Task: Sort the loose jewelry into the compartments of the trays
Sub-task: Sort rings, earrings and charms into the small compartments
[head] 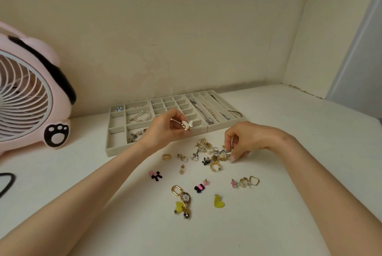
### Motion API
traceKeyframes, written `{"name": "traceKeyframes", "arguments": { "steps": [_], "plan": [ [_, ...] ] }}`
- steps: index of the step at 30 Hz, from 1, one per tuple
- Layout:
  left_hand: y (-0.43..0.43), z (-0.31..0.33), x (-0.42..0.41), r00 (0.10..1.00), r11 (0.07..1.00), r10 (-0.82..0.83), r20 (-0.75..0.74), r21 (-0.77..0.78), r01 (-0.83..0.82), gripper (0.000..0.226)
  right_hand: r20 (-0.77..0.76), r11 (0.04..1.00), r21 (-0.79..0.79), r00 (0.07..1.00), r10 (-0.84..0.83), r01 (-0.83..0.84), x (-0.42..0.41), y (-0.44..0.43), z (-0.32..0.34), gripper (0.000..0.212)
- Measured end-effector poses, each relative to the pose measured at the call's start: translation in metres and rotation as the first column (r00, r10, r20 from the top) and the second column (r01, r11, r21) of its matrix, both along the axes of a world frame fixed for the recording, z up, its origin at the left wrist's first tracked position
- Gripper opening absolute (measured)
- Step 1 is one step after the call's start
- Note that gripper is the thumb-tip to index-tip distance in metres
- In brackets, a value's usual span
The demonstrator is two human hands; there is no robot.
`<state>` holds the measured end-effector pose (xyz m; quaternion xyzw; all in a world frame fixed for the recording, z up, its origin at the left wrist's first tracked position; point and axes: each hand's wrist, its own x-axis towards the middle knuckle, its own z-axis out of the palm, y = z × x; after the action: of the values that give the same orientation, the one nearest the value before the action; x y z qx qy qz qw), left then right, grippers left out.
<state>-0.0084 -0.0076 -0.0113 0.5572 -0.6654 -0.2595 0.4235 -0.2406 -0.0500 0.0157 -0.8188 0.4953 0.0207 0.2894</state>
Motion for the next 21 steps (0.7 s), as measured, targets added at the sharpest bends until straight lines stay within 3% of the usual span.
{"name": "traceKeyframes", "arguments": {
  "steps": [10, 13, 17, 21],
  "plan": [
    [0.01, 0.007, 0.061, 0.977, 0.985, 0.169, 0.132, -0.071, -0.16, 0.026, 0.06, 0.998, -0.066, 0.998, -0.005, 0.009, 0.01, -0.001, 0.006, 0.014],
    [0.008, 0.006, 0.087, 0.941, 0.956, 0.29, 0.173, -0.093, -0.278, 0.018, 0.131, 0.996, -0.088, 0.991, 0.006, 0.006, 0.018, -0.002, 0.011, 0.014],
    [-0.001, 0.003, 0.128, 0.747, 0.813, 0.579, 0.326, -0.157, -0.561, 0.028, 0.206, 0.998, -0.059, 0.979, 0.005, 0.007, 0.03, -0.004, 0.015, 0.017],
    [-0.015, 0.004, 0.15, 0.576, 0.742, 0.617, 0.537, -0.152, -0.653, 0.031, 0.264, 0.997, -0.074, 0.964, 0.034, -0.014, 0.042, -0.003, 0.015, 0.017]
  ]
}}
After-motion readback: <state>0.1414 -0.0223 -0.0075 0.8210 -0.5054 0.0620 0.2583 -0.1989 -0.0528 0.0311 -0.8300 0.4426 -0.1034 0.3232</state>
